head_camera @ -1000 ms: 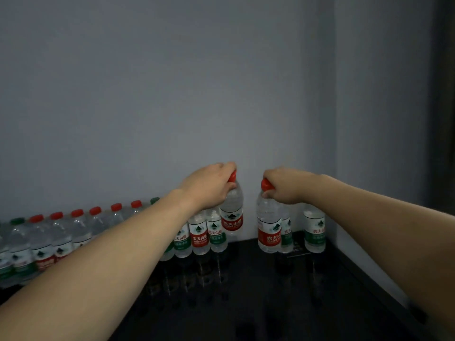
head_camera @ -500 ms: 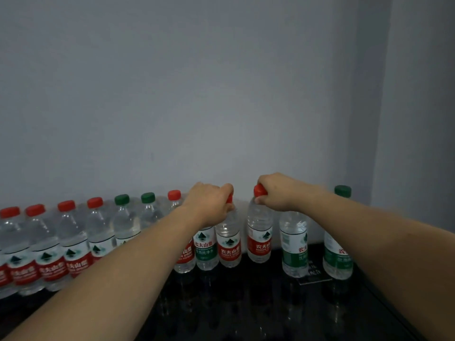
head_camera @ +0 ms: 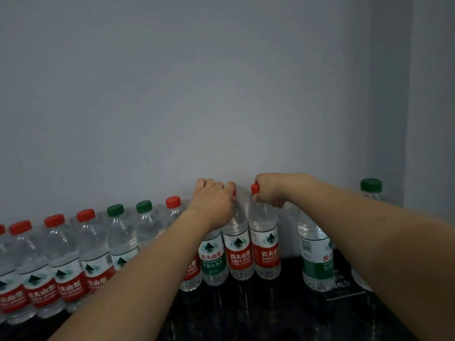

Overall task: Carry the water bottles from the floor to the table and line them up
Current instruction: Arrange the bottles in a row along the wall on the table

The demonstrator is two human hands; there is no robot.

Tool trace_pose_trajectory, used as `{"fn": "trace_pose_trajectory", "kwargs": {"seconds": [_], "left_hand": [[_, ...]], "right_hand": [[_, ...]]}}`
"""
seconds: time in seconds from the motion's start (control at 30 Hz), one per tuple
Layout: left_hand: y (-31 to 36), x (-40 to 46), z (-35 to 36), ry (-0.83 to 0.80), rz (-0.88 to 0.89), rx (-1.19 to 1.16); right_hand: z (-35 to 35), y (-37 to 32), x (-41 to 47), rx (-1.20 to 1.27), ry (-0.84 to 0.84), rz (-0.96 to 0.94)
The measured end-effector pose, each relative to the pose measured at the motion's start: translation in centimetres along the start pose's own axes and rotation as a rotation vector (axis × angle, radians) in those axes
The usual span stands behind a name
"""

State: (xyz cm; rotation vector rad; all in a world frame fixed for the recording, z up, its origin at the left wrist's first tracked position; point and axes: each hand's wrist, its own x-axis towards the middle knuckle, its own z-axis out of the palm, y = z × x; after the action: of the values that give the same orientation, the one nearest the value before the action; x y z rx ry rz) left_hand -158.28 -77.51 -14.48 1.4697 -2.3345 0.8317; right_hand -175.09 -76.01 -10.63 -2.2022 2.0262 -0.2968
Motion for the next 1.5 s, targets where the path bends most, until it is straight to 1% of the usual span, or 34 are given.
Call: {"fn": "trace_pose_trajectory", "kwargs": {"seconds": [0.17,0.3,0.53,0.63,0.73,0.8,0.9,1.0,1.1,1.2,1.27,1.33,1.37,1.4,1.5], "left_hand": [[0.3,0.4,1.2,0.059,-0.020,-0.053],[0.4,0.2,1.4,0.086,-0.036,-0.075],[1.1,-0.1,1.5,0.066,-0.104,-0.078],[1.3,-0.5,0.7,0.039,-0.101,-0.042],[1.0,-1.1,-0.5,0.018,-0.107,-0.015],[1.0,-1.7,-1.6,0.049,-0.147,-0.030],[1.3,-2.3,-3.8,0.140,-0.201,-0.062],[2.2,-2.0,-6.3,0.155,-0.213,-0.177],[4.5,-0.6,-8.5,0.083,-0.138,-0.366],[8.2,1.3,-9.6,-0.060,-0.046,-0.530],[10.6,2.5,-9.5,-0.181,-0.045,-0.522],[12.5,3.3,-9.0,-0.253,-0.059,-0.376],[13.2,3.5,-8.7,-0.235,-0.078,-0.333],[13.6,3.6,-8.3,-0.193,-0.103,-0.358],[14.2,3.6,-6.7,0.030,-0.170,-0.670]], "right_hand": [[0.4,-0.3,1.3,0.022,-0.026,0.011],[0.6,-0.1,1.4,0.042,-0.009,0.010],[0.7,-0.7,1.0,-0.087,0.007,0.000],[0.6,-0.8,-0.3,-0.151,0.072,-0.020],[0.0,-0.7,-1.7,-0.085,0.142,-0.037],[-1.3,-0.4,-2.8,-0.010,0.219,-0.073],[-4.0,1.2,-4.9,0.027,0.355,-0.132],[-6.3,4.9,-7.0,-0.059,0.418,-0.060],[-7.0,9.0,-8.6,-0.182,0.353,0.096],[-6.3,12.1,-9.4,-0.256,0.234,0.229],[-5.4,13.4,-9.5,-0.302,0.126,0.271],[-4.5,14.0,-9.3,-0.314,0.026,0.296],[-4.1,14.2,-9.1,-0.299,0.004,0.307],[-3.8,14.5,-9.0,-0.282,-0.001,0.312],[-3.3,15.1,-8.6,-0.236,-0.006,0.299]]}}
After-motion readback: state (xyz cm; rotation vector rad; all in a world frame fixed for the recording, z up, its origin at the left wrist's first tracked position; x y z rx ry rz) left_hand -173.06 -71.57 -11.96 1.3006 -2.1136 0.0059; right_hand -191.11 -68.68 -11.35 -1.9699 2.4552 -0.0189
